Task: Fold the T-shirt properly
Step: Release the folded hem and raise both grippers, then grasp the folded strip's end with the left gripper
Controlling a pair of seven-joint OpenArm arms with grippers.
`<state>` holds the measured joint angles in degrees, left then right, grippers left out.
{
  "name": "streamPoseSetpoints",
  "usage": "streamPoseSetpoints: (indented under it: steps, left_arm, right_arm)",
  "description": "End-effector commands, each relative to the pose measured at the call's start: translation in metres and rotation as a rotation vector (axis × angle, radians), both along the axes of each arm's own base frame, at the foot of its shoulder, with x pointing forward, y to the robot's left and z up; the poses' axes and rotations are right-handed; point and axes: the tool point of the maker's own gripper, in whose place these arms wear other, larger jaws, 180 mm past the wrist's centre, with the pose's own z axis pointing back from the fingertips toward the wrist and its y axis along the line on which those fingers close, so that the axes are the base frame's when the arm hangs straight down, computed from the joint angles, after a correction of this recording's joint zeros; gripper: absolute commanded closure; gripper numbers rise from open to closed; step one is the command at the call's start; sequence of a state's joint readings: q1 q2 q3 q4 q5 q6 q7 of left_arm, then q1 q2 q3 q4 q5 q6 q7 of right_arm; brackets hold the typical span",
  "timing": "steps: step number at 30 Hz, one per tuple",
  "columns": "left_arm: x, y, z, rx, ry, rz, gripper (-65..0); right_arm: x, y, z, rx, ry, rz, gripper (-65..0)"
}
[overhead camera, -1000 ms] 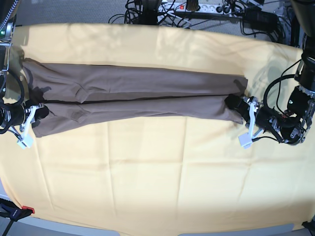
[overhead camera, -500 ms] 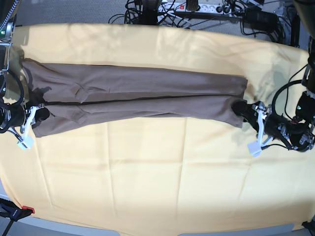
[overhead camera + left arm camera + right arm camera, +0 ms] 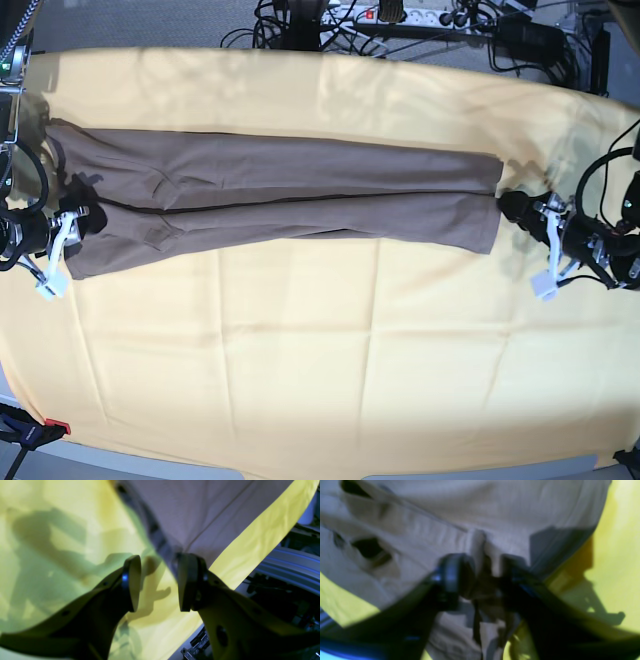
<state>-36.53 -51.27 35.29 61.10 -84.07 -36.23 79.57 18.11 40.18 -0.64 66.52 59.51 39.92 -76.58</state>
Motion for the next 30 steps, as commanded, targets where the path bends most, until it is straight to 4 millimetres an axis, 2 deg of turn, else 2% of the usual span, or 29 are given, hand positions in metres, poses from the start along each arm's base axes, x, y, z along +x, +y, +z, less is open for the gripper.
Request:
streamPoseSetpoints:
  steps: [1, 4, 7, 9, 12, 13, 15, 17, 18, 21, 24, 27, 30]
  left_arm:
    - [0.007, 0.009, 0.015, 0.006, -0.034, 0.011, -26.5]
    - [0.006, 0.019, 0.018, 0.024, -0.037, 0.025, -26.5]
    - [0.006, 0.028, 0.022, 0.04, -0.041, 0.036, -26.5]
    - [0.006, 0.035, 0.025, 0.054, -0.046, 0.046, -26.5]
    - [0.007, 0.045, 0.032, 0.069, -0.059, 0.062, -26.5]
    - [0.009, 0.047, 0.035, 0.066, -0.073, 0.069, -26.5]
    - [0.017, 0.05, 0.046, 0.053, -0.115, 0.089, -26.5]
    - [0.03, 0.054, 0.062, 0.029, -0.176, 0.123, -26.5]
    - [0.036, 0.056, 0.072, 0.015, -0.211, 0.143, -26.5]
    - [0.053, 0.066, 0.103, -0.037, -0.323, 0.216, -26.5]
    - [0.059, 0.08, 0.126, -0.087, -0.412, 0.295, -26.5]
    - [0.059, 0.094, 0.139, -0.138, -0.478, 0.372, -26.5]
    - [0.056, 0.104, 0.144, -0.201, -0.519, 0.459, -26.5]
  right_arm:
    - [0.012, -0.011, 0.02, -0.018, -0.055, -0.007, -37.8]
    - [0.012, -0.015, 0.024, -0.017, -0.06, -0.012, -37.7]
    - [0.012, -0.013, 0.038, 0.04, -0.069, -0.009, -37.7]
    - [0.016, -0.01, 0.055, 0.103, -0.092, -0.004, -37.7]
    - [0.022, -0.004, 0.091, 0.25, -0.171, -0.007, -37.4]
    - [0.022, -0.011, 0.095, 0.237, -0.178, -0.016, -35.6]
    - [0.025, -0.018, 0.105, 0.241, -0.212, -0.039, -25.2]
    - [0.03, -0.019, 0.111, 0.27, -0.248, -0.061, -7.6]
    - [0.03, -0.019, 0.111, 0.283, -0.256, -0.072, 0.0]
    - [0.027, -0.019, 0.107, 0.318, -0.268, -0.103, 0.0]
    - [0.023, -0.013, 0.098, 0.358, -0.264, -0.124, 0.0]
    - [0.016, 0.001, 0.08, 0.398, -0.229, -0.128, 0.0]
    - [0.008, 0.014, 0.056, 0.415, -0.193, -0.144, 0.0]
